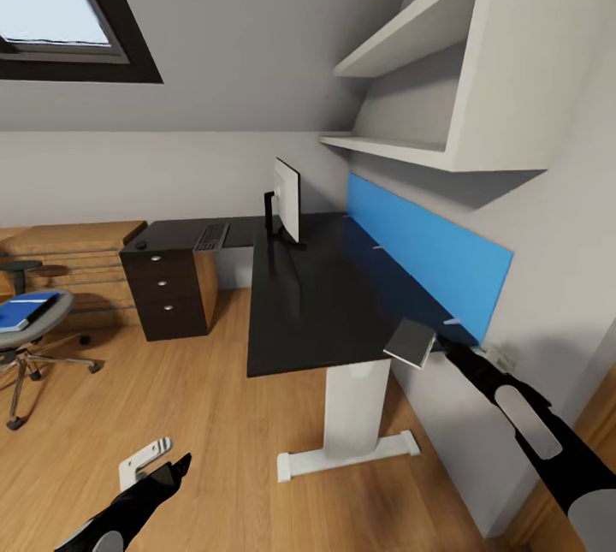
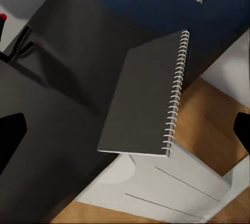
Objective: In the bedroom, organize the workspace by keeping the computer under the desk, ensuring the monitor is on the desk, placing the keyboard on the desk next to the monitor, placing the mouse on the desk next to the keyboard, moving the folder from the swivel chair onto the desk next to the mouse, stacking the notebook on top of the folder with the pen on top of the notebook, and positioning the swivel chair next to the desk.
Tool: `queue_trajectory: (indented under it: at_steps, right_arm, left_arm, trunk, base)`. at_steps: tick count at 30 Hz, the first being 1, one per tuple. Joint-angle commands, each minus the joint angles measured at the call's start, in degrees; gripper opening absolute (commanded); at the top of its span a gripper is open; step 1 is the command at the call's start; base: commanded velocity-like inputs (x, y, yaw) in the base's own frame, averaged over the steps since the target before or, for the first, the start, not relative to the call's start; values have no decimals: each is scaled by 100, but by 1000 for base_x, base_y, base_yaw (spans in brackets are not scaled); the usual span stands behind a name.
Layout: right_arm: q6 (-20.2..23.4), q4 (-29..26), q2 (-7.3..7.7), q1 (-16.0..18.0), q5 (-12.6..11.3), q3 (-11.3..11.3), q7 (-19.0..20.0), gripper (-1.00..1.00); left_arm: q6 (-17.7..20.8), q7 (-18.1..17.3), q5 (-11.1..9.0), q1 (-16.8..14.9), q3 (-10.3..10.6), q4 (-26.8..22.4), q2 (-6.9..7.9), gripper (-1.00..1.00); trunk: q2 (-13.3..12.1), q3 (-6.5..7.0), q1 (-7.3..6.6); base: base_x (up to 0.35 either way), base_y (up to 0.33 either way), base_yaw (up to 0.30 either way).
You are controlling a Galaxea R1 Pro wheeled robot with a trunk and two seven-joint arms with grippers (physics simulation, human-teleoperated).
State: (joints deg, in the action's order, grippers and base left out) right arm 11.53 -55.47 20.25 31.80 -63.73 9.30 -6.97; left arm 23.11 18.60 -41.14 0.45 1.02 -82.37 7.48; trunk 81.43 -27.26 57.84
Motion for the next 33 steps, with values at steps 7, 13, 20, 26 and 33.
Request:
queue_trajectory:
  at_steps: [7,13,20,26,33]
  right_arm:
    - [-4,-8,-7,-30,-158,19,-56,100]
    - [-1,-8,7,-33,-348,12,-38,100]
    - [-1,-8,11,-34,-388,11,-33,100]
    - [1,-5,19,-34,-399,8,-24,100]
    - [2,152,22,-46,-395,5,371,100]
  left_arm:
    - [12,50,-76,-1,-23,-18,31,100]
    - [209,55,-93,-1,-147,-652,38,100]
    - [1102,49,-423,-1,-702,-909,-18,100]
    - [1309,48,-492,-1,-889,-766,-11,100]
    - [1326,43,-494,-1,-898,-747,-42,100]
  trunk:
    - [286,-131,155]
    - [526,-239,287]
    - [807,-365,440]
    - [1048,-472,572]
    - [1329,-598,726]
  base:
    - [0,0,0]
    - [0,0,0]
    - [0,0,0]
    - [0,0,0]
    - [0,0,0]
